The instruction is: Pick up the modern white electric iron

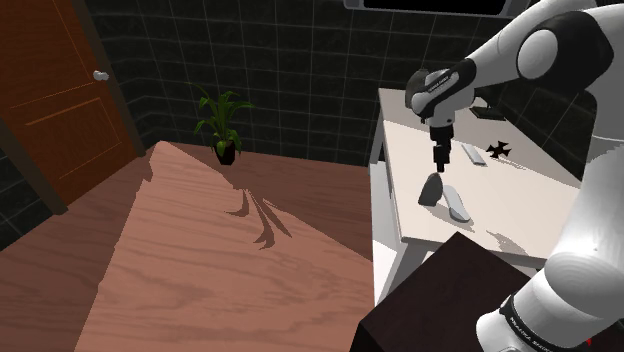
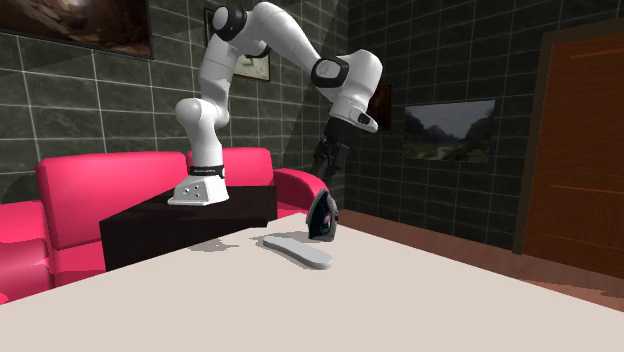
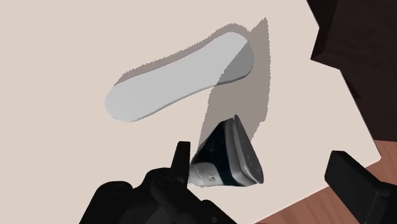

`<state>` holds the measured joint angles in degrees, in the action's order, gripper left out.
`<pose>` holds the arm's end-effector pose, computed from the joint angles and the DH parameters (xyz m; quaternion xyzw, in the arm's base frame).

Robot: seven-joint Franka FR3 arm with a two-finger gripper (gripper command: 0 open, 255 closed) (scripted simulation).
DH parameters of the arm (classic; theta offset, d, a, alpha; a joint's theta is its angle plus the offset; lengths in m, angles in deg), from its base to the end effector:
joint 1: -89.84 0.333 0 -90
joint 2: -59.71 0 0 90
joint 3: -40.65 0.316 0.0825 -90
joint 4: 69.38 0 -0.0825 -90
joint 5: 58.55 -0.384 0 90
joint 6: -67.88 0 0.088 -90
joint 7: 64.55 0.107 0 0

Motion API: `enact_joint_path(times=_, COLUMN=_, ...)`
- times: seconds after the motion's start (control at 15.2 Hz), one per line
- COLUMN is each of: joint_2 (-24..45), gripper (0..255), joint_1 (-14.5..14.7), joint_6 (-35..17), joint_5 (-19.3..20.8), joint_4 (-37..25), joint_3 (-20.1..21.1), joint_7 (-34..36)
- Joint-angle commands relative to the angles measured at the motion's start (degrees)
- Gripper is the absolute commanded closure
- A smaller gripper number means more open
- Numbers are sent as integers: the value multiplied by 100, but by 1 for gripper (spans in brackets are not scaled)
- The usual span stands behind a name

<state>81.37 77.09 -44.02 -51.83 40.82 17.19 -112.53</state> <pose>0.4706 -0.3435 0.2895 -0.9705 -0.1314 0.2017 0.0141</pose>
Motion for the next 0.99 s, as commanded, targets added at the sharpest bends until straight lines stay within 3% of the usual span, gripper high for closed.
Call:
enact_joint_path(times=0.0, joint_2=155, gripper=0, joint_1=-32, joint_6=-114, joint_5=-42, joint_4=-35, joint_3=20, joint_7=-19)
enact_joint_path(times=0.4, joint_2=381, gripper=0, joint_1=-71, joint_6=-393, joint_5=-109, joint_4=30, joint_3=60, joint_7=-10)
enact_joint_path(times=0.46, joint_2=375, gripper=255, joint_1=-70, joint_6=-398, joint_5=-106, joint_4=40, joint_3=58, joint_7=-10)
enact_joint_path(times=0.92, joint_2=378, gripper=255, joint_1=-70, joint_6=-399, joint_5=-107, joint_4=39, joint_3=59, joint_7=-10)
